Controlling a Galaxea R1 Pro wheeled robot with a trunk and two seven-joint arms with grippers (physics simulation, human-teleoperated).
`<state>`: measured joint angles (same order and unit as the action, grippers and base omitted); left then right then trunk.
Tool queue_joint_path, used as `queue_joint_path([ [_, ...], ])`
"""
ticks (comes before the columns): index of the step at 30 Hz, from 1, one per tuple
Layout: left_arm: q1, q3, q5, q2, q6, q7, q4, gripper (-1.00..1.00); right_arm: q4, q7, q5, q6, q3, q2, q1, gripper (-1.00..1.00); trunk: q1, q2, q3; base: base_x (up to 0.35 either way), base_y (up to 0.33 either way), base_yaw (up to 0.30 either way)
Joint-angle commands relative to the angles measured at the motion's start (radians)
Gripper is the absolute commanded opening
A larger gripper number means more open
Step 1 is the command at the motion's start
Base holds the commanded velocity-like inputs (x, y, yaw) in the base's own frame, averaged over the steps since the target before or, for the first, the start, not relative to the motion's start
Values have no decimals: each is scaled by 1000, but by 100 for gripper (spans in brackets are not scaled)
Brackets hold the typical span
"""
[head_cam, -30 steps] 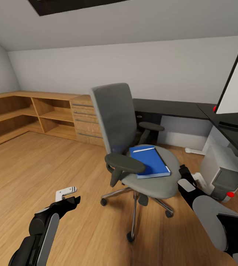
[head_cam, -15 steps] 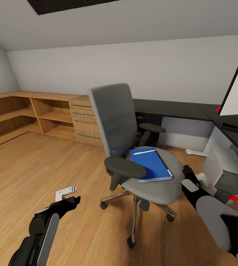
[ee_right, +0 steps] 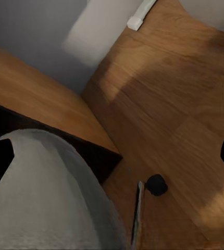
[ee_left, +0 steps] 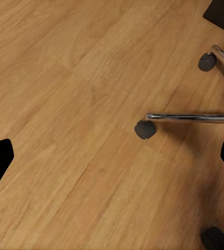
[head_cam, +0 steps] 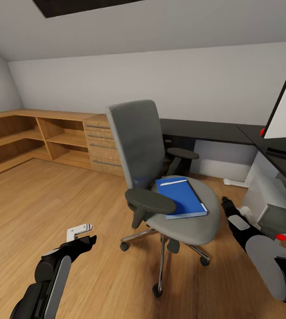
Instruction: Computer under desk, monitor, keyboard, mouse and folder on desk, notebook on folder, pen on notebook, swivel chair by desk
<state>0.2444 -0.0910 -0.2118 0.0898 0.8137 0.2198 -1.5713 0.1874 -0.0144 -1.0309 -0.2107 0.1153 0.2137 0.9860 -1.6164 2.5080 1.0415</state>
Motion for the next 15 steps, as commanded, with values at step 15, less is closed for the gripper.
queue_joint_path([
  [15, 0, 1, -15, 5, 3, 12, -8, 100, -26, 200, -241, 373, 3, 88, 0, 100, -1, 1, 9, 0, 0, 0],
])
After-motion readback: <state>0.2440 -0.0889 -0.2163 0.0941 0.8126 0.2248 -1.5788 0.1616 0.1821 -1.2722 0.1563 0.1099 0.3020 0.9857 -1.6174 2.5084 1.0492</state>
